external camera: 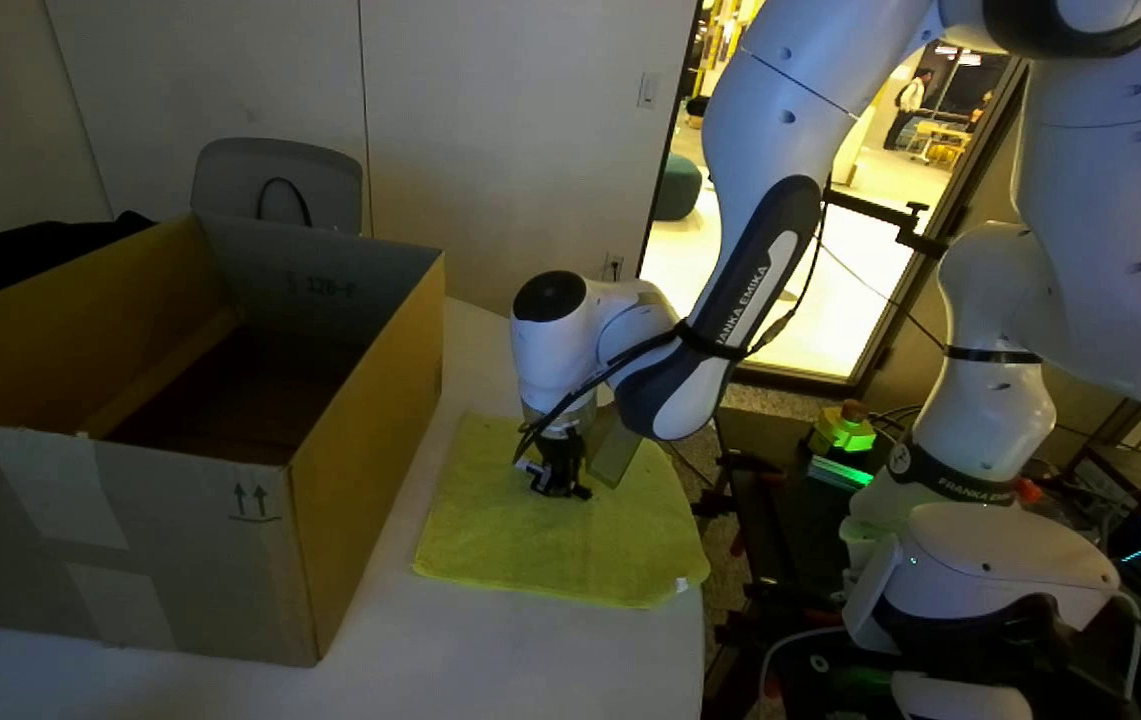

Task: Put the marker in the towel, fold the towel, and then put the folded towel in the box

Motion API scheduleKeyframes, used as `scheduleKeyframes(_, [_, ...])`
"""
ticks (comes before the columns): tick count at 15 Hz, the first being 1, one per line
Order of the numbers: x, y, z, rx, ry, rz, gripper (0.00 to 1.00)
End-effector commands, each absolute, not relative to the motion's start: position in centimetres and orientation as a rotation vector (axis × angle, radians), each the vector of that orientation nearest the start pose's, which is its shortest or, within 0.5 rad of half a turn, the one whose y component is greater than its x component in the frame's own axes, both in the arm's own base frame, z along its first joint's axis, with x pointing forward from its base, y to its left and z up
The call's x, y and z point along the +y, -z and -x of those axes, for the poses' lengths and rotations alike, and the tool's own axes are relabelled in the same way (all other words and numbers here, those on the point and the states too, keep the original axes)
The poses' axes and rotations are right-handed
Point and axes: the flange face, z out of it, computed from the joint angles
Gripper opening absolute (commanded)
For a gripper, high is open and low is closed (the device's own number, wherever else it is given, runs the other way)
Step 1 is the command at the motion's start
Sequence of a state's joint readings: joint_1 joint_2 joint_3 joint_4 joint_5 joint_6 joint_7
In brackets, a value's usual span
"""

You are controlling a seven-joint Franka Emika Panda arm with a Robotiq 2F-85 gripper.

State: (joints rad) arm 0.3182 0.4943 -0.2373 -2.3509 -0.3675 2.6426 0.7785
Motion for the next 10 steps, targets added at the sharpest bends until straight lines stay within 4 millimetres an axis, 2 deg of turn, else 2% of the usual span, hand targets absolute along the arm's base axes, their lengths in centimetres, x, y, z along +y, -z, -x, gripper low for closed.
scheduleKeyframes(1, [4.3,-8.4,-48.3,0.516,-0.193,3.378,0.06])
scheduleKeyframes(4, [6.3,-8.8,-48.7,0.423,-0.176,3.375,0.06])
scheduleKeyframes(10, [13.8,-9.0,-49.2,0.252,-0.098,3.327,0.06])
